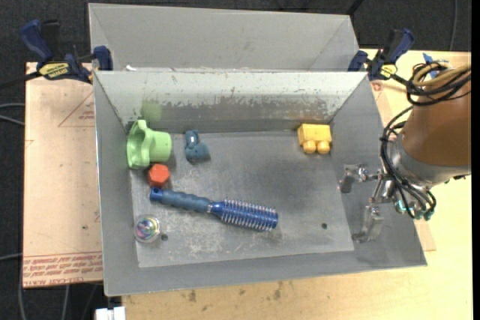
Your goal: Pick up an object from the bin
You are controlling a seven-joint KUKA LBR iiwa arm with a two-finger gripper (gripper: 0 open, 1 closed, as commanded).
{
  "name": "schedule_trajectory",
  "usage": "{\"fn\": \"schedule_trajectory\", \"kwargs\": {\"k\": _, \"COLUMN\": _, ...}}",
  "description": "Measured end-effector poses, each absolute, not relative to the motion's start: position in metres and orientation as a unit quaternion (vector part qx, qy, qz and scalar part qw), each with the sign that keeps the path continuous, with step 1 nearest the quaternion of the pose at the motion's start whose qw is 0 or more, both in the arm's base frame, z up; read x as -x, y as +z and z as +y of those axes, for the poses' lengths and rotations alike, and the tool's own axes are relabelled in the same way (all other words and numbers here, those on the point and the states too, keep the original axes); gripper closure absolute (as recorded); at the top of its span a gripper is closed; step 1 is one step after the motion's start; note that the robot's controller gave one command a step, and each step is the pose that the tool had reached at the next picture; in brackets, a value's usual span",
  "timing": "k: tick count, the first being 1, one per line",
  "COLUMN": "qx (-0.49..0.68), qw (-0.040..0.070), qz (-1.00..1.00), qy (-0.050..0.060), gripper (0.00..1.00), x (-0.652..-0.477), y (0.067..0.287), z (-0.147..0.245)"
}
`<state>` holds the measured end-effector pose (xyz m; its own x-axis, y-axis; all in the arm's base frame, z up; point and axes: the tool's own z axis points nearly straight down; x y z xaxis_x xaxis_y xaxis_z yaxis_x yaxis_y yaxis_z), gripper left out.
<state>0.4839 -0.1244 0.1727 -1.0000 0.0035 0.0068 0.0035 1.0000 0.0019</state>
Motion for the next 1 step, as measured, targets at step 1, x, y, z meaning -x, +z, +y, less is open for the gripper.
{"fn": "schedule_trajectory", "kwargs": {"k": 1, "qx": -0.005, "qw": -0.001, "qz": -1.0, "qy": -0.002, "gripper": 0.0, "x": -0.5257, "y": 0.1431, "z": -0.0571}}
